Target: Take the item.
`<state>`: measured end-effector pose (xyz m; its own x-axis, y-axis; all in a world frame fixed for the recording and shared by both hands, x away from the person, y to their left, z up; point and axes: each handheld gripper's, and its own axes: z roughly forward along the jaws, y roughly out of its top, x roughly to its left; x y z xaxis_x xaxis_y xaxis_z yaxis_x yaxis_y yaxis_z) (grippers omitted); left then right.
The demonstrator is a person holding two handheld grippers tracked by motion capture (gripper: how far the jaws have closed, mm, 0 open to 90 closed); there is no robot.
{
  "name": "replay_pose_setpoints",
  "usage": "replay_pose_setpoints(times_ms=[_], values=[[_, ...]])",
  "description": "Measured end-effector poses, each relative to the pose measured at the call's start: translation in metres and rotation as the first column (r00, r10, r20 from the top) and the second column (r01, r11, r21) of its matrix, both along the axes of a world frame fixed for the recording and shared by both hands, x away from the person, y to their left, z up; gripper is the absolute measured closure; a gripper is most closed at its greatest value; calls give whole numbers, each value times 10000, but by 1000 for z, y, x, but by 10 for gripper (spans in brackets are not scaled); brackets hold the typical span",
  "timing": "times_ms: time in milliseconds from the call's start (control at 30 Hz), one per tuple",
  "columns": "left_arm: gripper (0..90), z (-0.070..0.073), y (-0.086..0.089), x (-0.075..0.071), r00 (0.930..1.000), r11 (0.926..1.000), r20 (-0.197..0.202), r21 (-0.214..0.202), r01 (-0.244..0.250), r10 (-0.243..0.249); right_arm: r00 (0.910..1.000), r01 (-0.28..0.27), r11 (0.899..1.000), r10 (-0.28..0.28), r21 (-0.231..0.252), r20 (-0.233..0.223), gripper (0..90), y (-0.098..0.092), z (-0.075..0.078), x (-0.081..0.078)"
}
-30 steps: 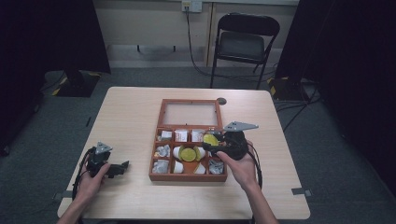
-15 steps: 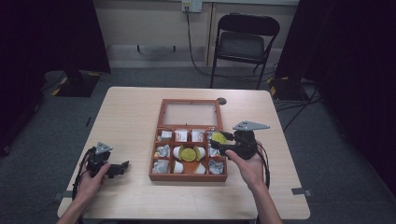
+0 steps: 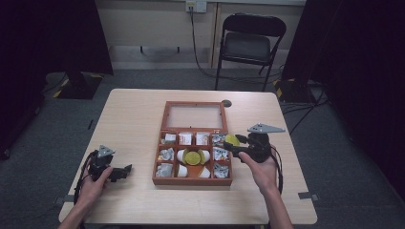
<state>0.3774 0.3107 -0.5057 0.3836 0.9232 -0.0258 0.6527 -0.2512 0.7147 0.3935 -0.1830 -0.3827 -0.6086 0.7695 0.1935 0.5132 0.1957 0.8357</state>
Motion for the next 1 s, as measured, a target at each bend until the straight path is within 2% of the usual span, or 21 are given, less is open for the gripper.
replay_pose_setpoints(times_ms=[333, 600, 833, 900, 933, 967, 1000], values=[[0, 0, 0, 0, 10000, 10000, 1, 3, 0, 0, 9996, 267, 9996, -267, -4, -73, 383, -13, -3, 2], [0, 0, 0, 0, 10000, 10000, -3, -3, 3, -3, 9972, 732, 9972, -734, -139, -135, 383, -28, -10, 8], [0, 0, 0, 0, 10000, 10000, 1, 7, -6, 6, 9915, 1157, 9921, -1183, -483, -541, 383, -42, -31, 20], [0, 0, 0, 0, 10000, 10000, -5, -6, 8, -8, 9856, 1413, 9876, -1469, -690, -838, 383, -47, -45, 26], [0, 0, 0, 0, 10000, 10000, -2, -2, 7, -7, 9856, 1413, 9876, -1469, -690, -838, 383, -47, -45, 26], [0, 0, 0, 0, 10000, 10000, -1, 3, 2, -2, 9801, 1627, 9841, -1695, -713, -1035, 383, -49, -55, 29], [0, 0, 0, 0, 10000, 10000, -1, 3, 2, -2, 9801, 1627, 9841, -1695, -713, -1035, 383, -49, -55, 29]])
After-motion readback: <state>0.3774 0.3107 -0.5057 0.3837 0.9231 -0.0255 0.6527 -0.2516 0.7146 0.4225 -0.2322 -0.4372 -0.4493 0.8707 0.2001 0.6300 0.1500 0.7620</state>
